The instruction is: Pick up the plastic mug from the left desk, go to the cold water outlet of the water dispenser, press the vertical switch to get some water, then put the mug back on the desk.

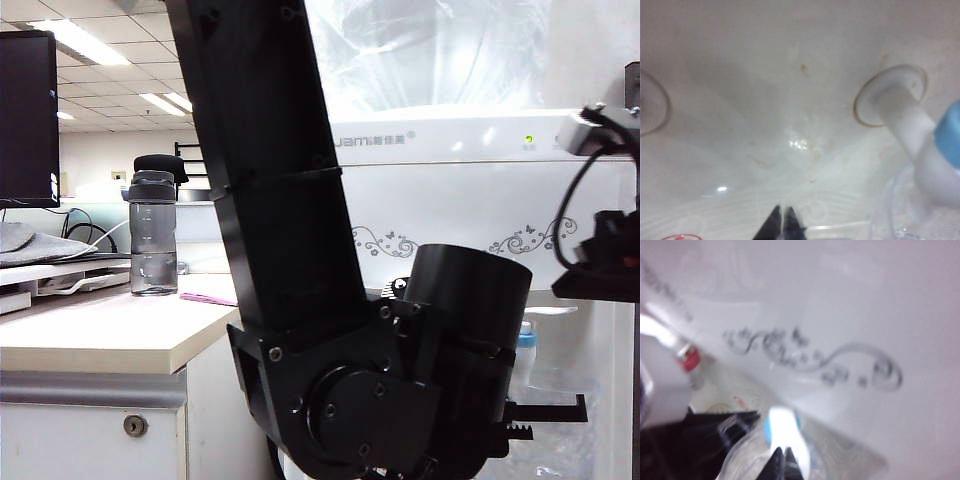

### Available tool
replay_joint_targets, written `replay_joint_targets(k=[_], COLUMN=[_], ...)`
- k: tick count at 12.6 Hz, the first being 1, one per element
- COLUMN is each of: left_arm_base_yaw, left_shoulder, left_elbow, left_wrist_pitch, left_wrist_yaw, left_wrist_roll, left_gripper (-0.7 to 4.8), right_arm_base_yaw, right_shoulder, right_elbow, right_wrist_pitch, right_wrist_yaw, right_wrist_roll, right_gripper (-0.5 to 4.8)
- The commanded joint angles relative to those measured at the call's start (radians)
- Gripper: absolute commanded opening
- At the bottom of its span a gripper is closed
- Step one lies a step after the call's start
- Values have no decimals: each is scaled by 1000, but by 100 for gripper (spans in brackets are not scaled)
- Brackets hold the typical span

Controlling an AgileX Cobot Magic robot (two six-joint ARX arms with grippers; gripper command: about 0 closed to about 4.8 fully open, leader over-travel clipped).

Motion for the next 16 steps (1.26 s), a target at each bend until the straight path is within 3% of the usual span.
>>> replay_joint_targets(k=[1,16], left_arm_base_yaw=[-2,-1], left_shoulder=[-6,-6], left_elbow=[9,9], left_wrist_pitch=[37,37], left_wrist_yaw=[-6,-6], left_wrist_roll=[-6,-6], left_gripper=[-5,-5], right_arm_base_yaw=[0,0], right_shoulder=[48,84], right_elbow=[31,33], right_wrist_pitch=[29,-60], right_wrist_yaw=[0,0], right_wrist_roll=[-4,-4], right_gripper=[-1,-1])
